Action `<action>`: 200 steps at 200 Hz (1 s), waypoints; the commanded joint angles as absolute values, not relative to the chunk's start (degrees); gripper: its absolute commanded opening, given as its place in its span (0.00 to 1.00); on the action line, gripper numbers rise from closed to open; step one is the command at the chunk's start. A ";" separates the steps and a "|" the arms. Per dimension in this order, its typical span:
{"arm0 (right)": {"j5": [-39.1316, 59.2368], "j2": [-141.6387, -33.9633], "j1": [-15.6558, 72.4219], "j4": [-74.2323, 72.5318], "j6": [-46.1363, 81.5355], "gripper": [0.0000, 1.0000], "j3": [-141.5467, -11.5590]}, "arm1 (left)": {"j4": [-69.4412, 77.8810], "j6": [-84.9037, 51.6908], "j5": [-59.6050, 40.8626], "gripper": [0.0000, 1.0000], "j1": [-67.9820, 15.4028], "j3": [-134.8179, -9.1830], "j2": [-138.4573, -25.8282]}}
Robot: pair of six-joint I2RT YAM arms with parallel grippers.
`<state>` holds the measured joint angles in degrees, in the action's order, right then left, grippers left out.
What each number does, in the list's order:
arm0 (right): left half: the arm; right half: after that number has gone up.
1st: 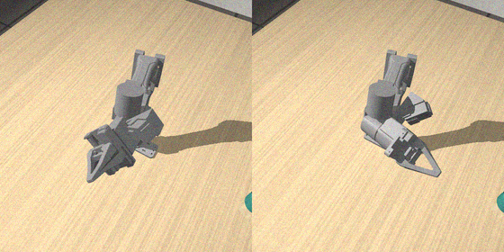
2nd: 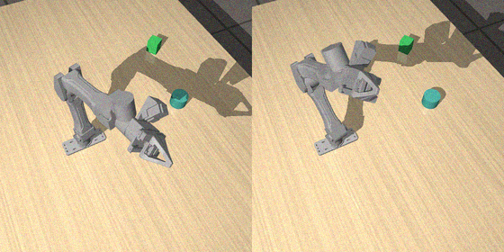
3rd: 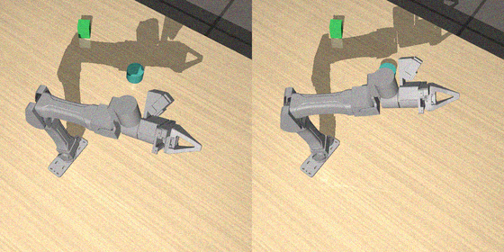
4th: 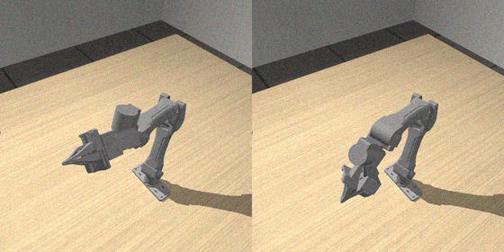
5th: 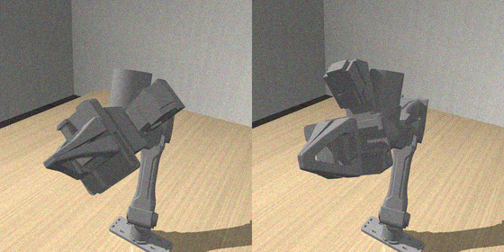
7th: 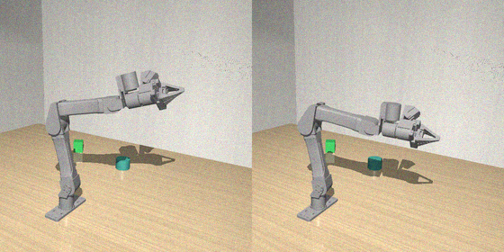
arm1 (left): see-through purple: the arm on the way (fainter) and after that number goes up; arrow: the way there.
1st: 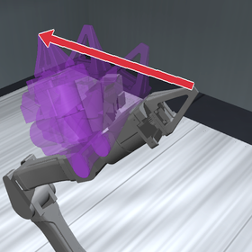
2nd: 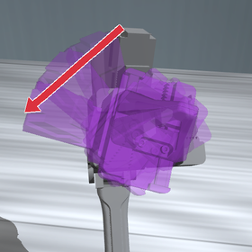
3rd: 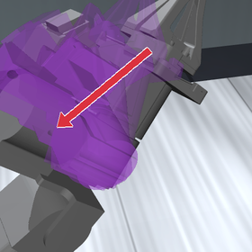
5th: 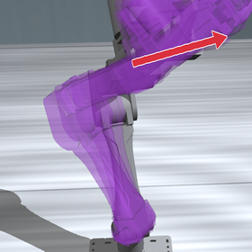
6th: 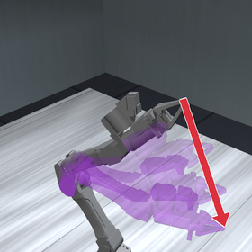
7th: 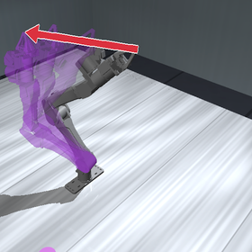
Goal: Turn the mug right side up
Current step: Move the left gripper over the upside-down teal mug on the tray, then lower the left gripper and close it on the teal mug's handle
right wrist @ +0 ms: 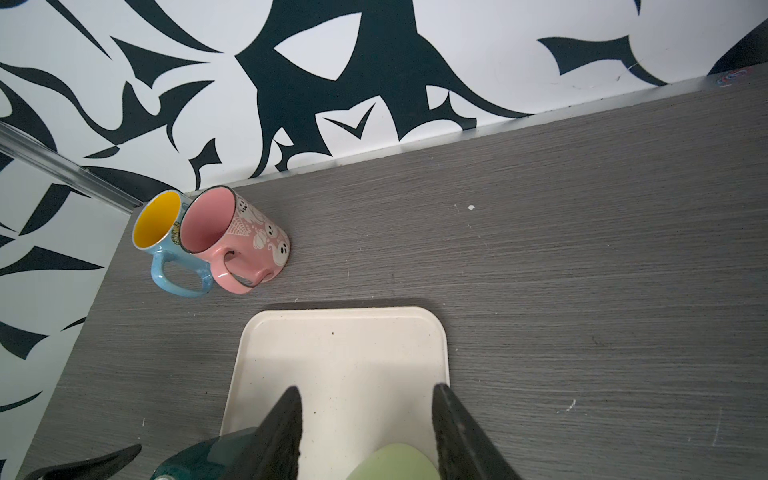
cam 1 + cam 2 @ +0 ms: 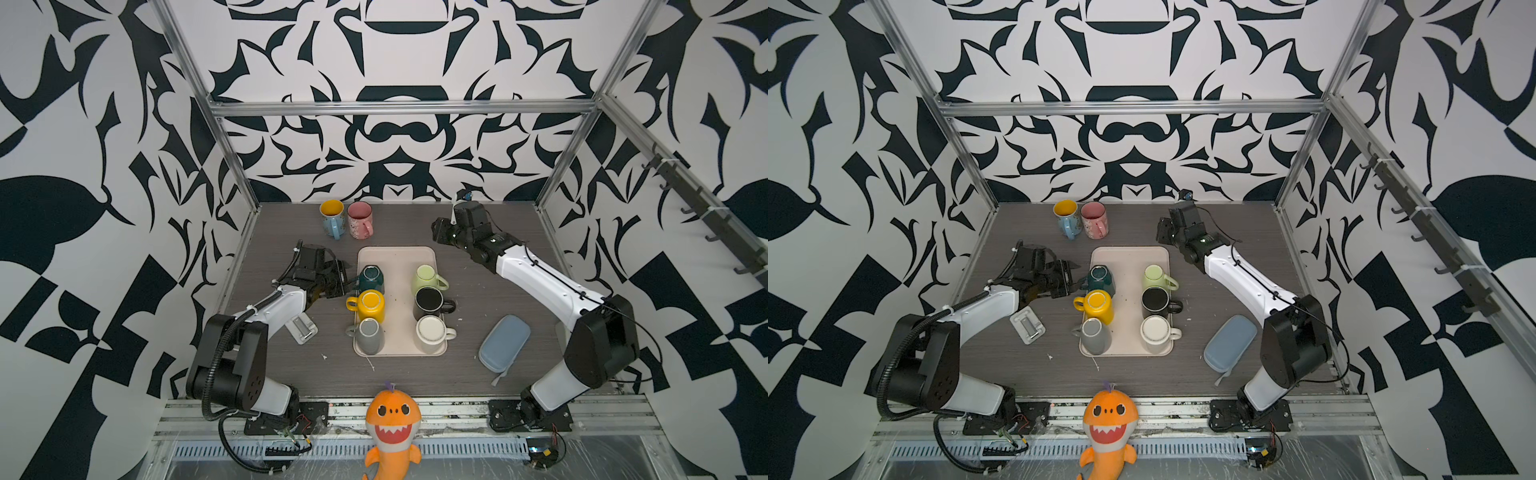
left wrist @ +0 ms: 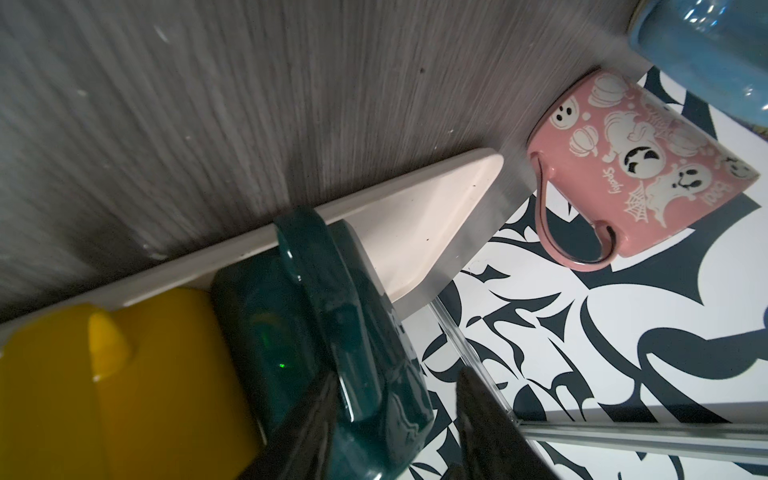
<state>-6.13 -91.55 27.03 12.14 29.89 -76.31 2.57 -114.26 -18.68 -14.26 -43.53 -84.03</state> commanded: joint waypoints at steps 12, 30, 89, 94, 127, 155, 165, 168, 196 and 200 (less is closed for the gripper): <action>-5.62 -90.81 26.74 10.28 30.67 0.54 -76.38 | 2.81 -115.75 -19.52 0.46 -14.50 -43.59 -85.40; -5.62 -90.92 26.72 10.28 30.67 0.54 -76.44 | 2.81 -115.70 -19.29 0.44 -14.45 -43.84 -86.19; -4.92 -90.99 26.63 10.29 31.03 0.54 -76.11 | 3.25 -114.40 -18.08 0.41 -14.61 -45.54 -88.58; -4.92 -90.97 26.63 10.28 31.03 0.54 -76.04 | 3.25 -114.36 -17.81 0.41 -14.60 -45.80 -88.79; -4.92 -90.62 26.54 10.39 31.11 0.54 -75.67 | 4.68 -114.01 -17.48 0.37 -14.84 -46.94 -90.64; -5.10 -90.18 26.54 10.59 31.11 0.54 -75.41 | 6.25 -113.98 -17.74 0.34 -15.09 -47.96 -92.61; -5.19 -90.02 26.53 10.68 31.12 0.54 -75.41 | 6.81 -114.07 -17.92 0.33 -15.23 -48.13 -93.27; -5.19 -90.00 26.51 10.65 31.08 0.54 -75.37 | 6.99 -114.08 -17.93 0.33 -15.25 -48.20 -93.46; -5.34 -89.74 26.37 10.89 31.03 0.54 -75.23 | 8.68 -114.05 -18.41 0.31 -15.63 -49.01 -95.34; -5.28 -89.78 26.37 10.90 31.03 0.53 -75.19 | 9.05 -114.12 -18.60 0.31 -15.66 -49.11 -95.72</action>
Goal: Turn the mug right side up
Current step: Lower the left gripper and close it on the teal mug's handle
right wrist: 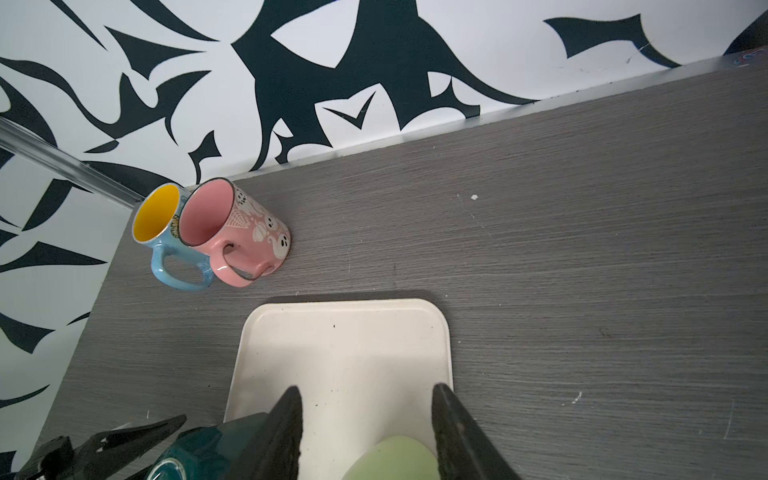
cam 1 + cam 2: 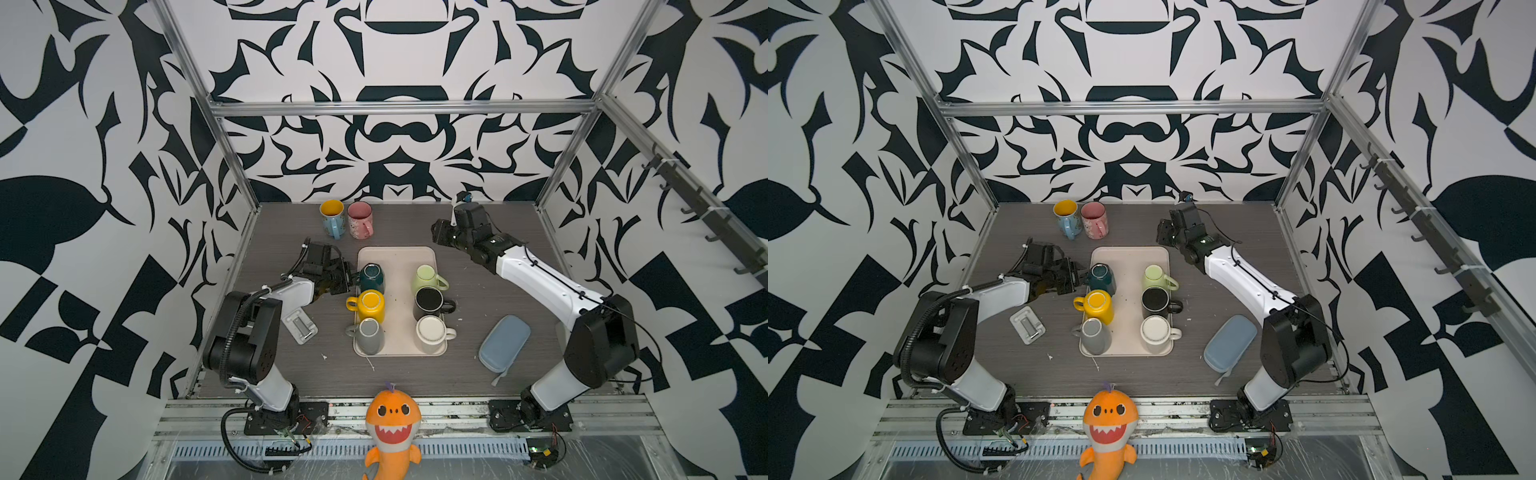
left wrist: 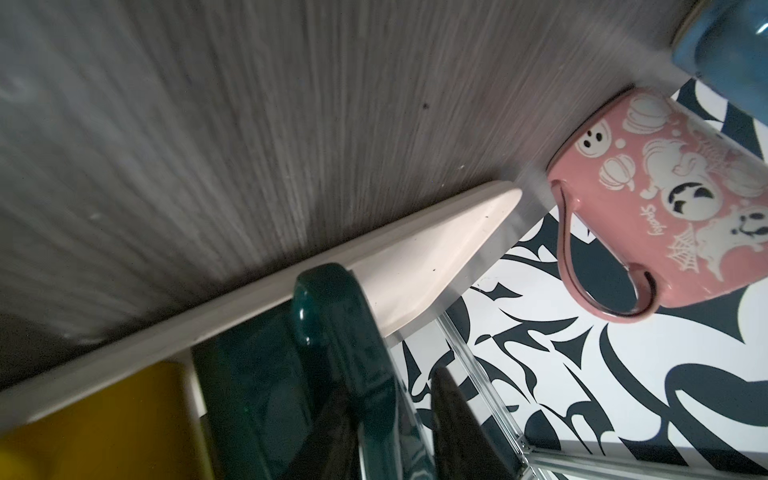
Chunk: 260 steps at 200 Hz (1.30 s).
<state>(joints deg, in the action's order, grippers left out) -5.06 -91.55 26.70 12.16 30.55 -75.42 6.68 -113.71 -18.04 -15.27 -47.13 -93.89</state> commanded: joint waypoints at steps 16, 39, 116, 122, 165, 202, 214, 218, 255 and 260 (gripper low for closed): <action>-5.28 -89.74 26.28 11.10 31.03 0.53 -75.18 | 10.25 -114.31 -19.34 0.30 -15.91 -49.66 -96.88; -5.36 -89.58 26.19 11.29 31.03 0.53 -75.20 | 11.66 -114.77 -19.99 0.27 -16.32 -49.97 -97.96; -5.62 -89.79 26.08 11.56 31.22 0.53 -75.06 | 13.81 -114.86 -20.48 0.11 -16.47 -50.44 -99.38; -5.62 -89.80 26.08 11.77 31.20 0.53 -75.14 | 14.33 -114.87 -20.55 0.10 -16.50 -50.53 -99.63; -6.45 -88.55 26.03 14.61 31.33 0.52 -75.08 | 18.98 -115.22 -21.63 0.00 -16.50 -52.05 -102.69; -8.24 -85.76 26.05 16.12 30.38 0.52 -74.49 | 25.40 -114.82 -23.26 0.00 -16.68 -54.38 -105.30; -8.47 -85.23 26.03 16.56 30.16 0.52 -74.58 | 27.43 -114.70 -23.29 0.00 -16.79 -54.78 -105.62; -8.52 -85.06 26.02 16.76 30.15 0.52 -74.62 | 27.83 -114.61 -23.28 0.00 -16.95 -55.00 -105.64; -8.70 -83.81 26.02 17.70 30.23 0.51 -74.01 | 29.43 -112.32 -23.18 0.00 -17.39 -56.49 -105.42; -8.78 -83.67 26.05 17.88 30.23 0.51 -73.91 | 29.52 -112.01 -23.16 0.00 -17.41 -56.69 -105.47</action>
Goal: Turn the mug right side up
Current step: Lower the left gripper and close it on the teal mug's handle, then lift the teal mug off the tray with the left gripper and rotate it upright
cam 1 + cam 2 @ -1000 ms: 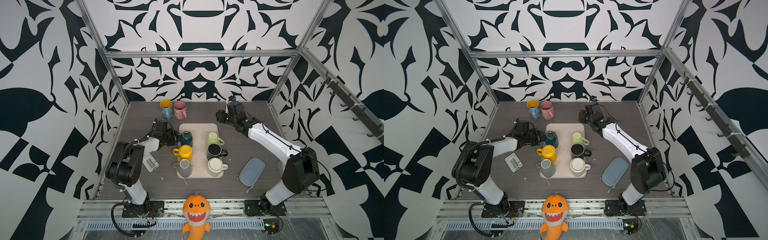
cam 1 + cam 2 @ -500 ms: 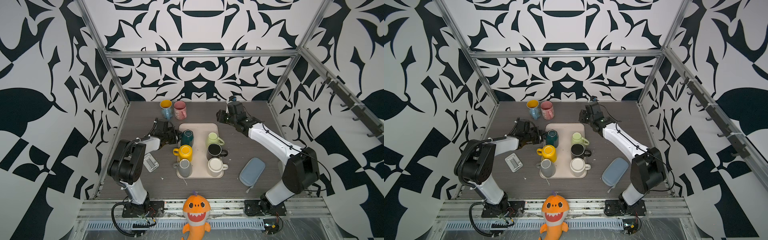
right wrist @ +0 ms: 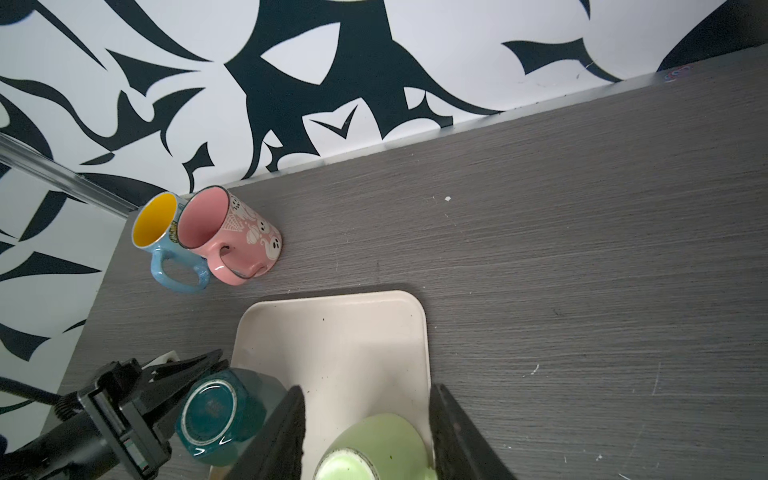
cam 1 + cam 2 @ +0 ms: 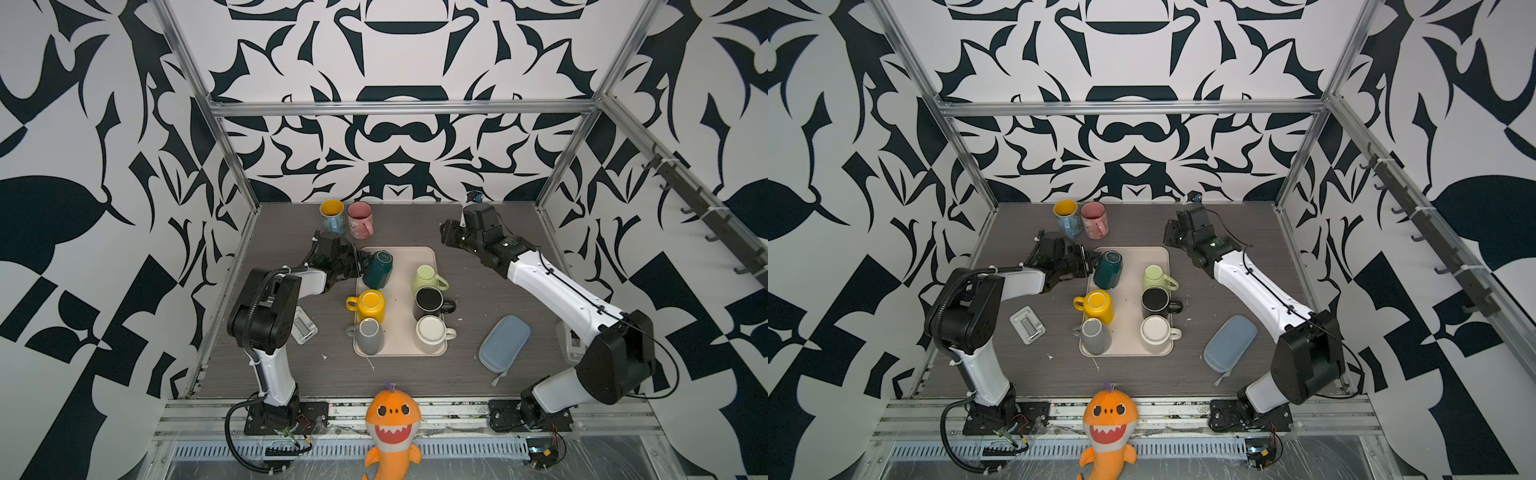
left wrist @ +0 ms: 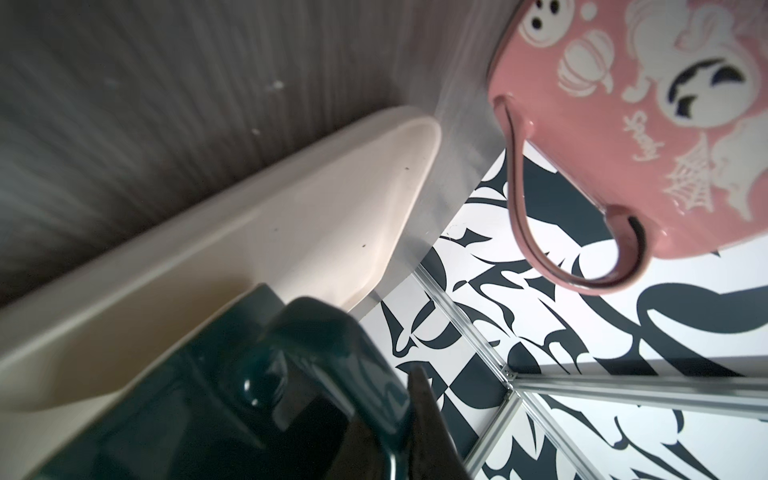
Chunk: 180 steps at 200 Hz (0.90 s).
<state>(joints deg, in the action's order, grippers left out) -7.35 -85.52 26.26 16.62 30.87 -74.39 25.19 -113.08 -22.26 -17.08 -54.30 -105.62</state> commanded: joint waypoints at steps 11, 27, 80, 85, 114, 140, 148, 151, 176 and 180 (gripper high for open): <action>-8.88 -83.24 26.07 18.11 30.31 0.51 -73.64 | 29.66 -111.16 -23.09 0.00 -17.42 -57.25 -105.44; -9.13 -82.56 26.02 18.55 30.67 0.50 -73.09 | 29.66 -109.84 -23.12 0.00 -17.40 -58.42 -105.67; -10.11 -78.96 26.04 18.95 30.84 0.50 -70.85 | 27.81 -105.00 -24.00 0.00 -17.64 -62.73 -105.58; -10.06 -78.64 26.02 18.96 30.74 0.50 -70.65 | 27.77 -104.65 -23.97 0.00 -17.60 -62.84 -105.35; -9.69 -77.95 26.09 19.44 30.35 0.50 -70.65 | 27.27 -102.22 -23.46 0.00 -17.65 -63.10 -103.46; -9.01 -77.54 26.10 19.21 30.49 0.49 -70.49 | 25.23 -99.34 -22.81 0.00 -17.61 -63.69 -101.64; -8.88 -77.44 26.10 19.16 30.50 0.49 -70.33 | 24.52 -98.40 -22.77 0.00 -17.65 -63.93 -101.29; -8.86 -77.39 26.10 19.16 30.59 0.49 -70.32 | 24.30 -98.09 -22.69 0.00 -17.63 -64.04 -101.13; -8.57 -77.24 26.09 19.09 30.91 0.49 -69.98 | 24.17 -96.54 -22.60 0.00 -17.63 -64.72 -100.66; -8.53 -77.28 26.10 19.07 30.94 0.49 -69.89 | 24.17 -96.30 -22.67 0.00 -17.61 -64.85 -100.56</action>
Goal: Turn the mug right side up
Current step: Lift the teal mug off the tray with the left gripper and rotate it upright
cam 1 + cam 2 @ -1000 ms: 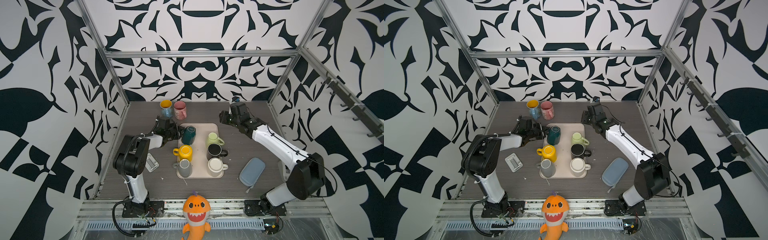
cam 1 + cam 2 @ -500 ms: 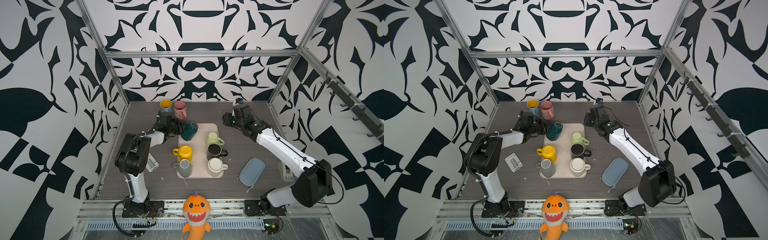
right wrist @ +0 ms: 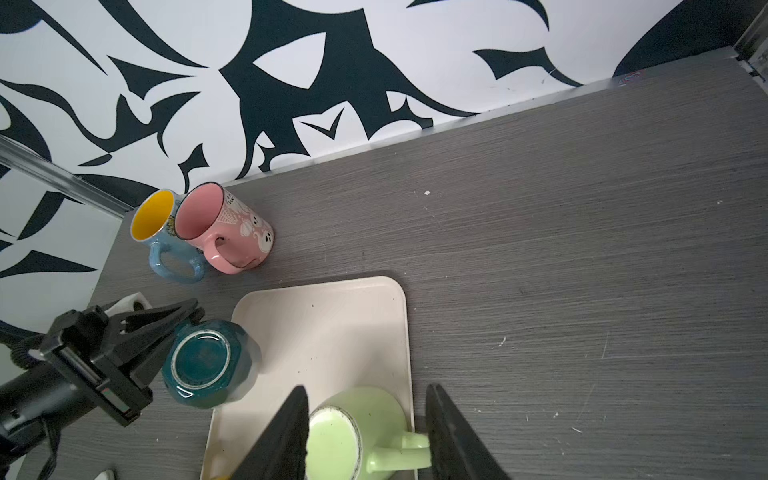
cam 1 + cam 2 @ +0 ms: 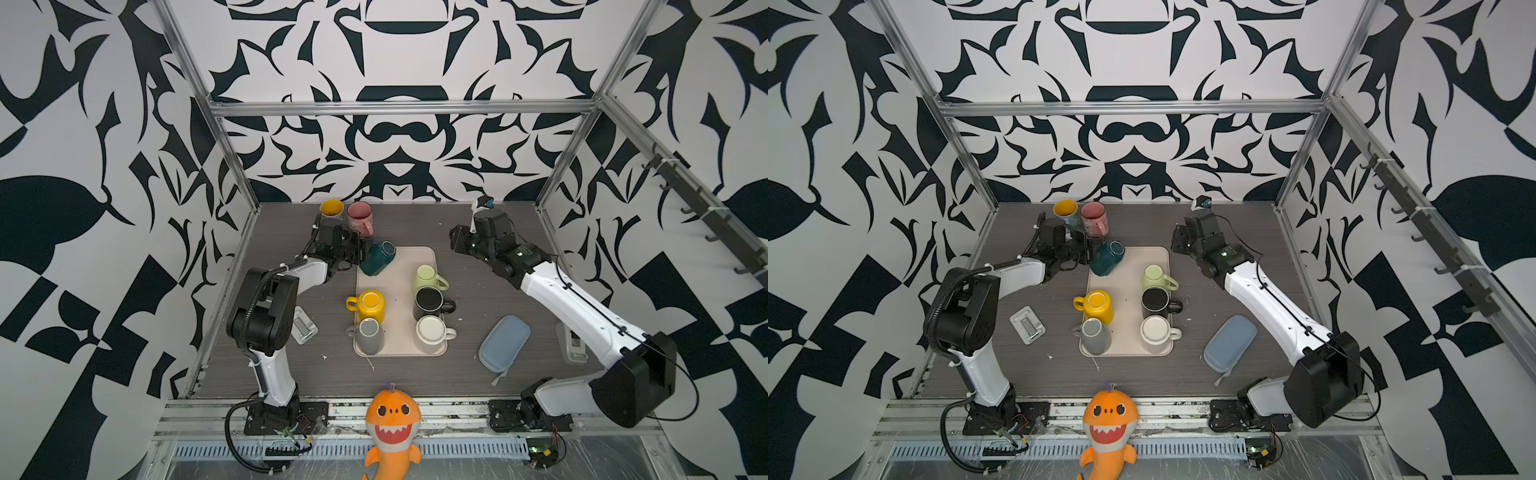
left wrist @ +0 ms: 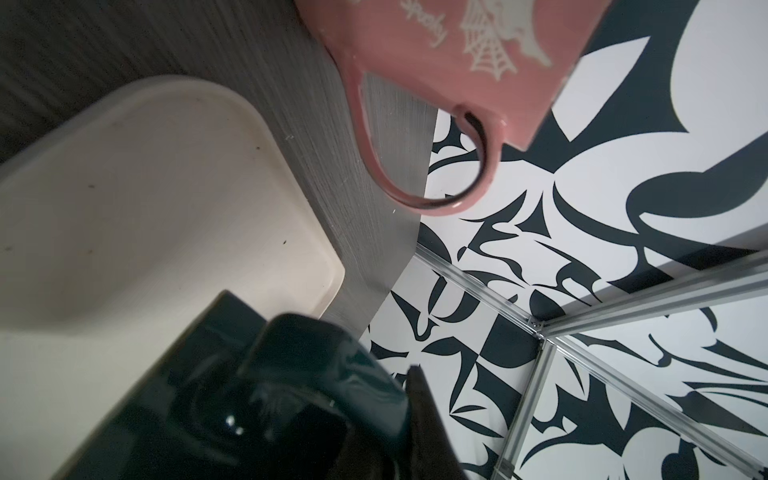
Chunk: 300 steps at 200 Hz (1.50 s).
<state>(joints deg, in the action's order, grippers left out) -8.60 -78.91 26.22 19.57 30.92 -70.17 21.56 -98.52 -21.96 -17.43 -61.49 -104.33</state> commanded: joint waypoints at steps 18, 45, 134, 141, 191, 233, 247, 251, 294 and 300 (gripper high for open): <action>-8.20 -77.41 26.10 18.86 31.29 0.49 -69.70 | 24.26 -95.44 -23.22 0.00 -17.69 -65.71 -100.64; -7.40 -77.91 26.07 17.92 31.72 0.49 -69.41 | 23.97 -92.84 -24.42 0.00 -17.76 -67.18 -99.99; -2.96 -80.97 26.54 18.97 31.95 0.46 -72.77 | 5.21 -62.97 -16.71 0.00 -19.55 -73.86 -91.63; -2.54 -81.16 26.54 18.94 31.71 0.46 -72.91 | 3.25 -58.98 -15.25 0.00 -20.23 -74.90 -90.82; 0.69 -84.37 26.54 21.27 27.87 0.46 -78.59 | -6.21 -35.59 -3.66 0.00 -25.20 -78.29 -87.38; 2.45 -86.26 26.54 23.04 23.99 0.46 -84.27 | -5.20 -21.86 4.24 0.00 -28.07 -75.29 -85.19; 2.99 -86.79 26.54 23.54 22.89 0.47 -85.94 | -4.31 -15.89 8.73 0.00 -30.11 -74.33 -84.84; 3.19 -86.94 26.53 23.58 22.58 0.47 -86.38 | -3.91 -13.95 10.16 0.00 -30.81 -74.00 -84.88; 6.22 -88.23 26.41 24.58 18.54 0.47 -90.94 | 6.05 9.80 24.34 0.00 -39.11 -69.32 -86.10; 6.47 -88.34 26.32 24.54 17.98 0.47 -91.47 | 7.96 12.53 25.45 0.00 -39.76 -68.49 -86.34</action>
<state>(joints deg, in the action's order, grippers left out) 4.34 -88.73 26.35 23.79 21.87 -87.61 -3.90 -5.56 15.25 -36.69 -70.24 -87.37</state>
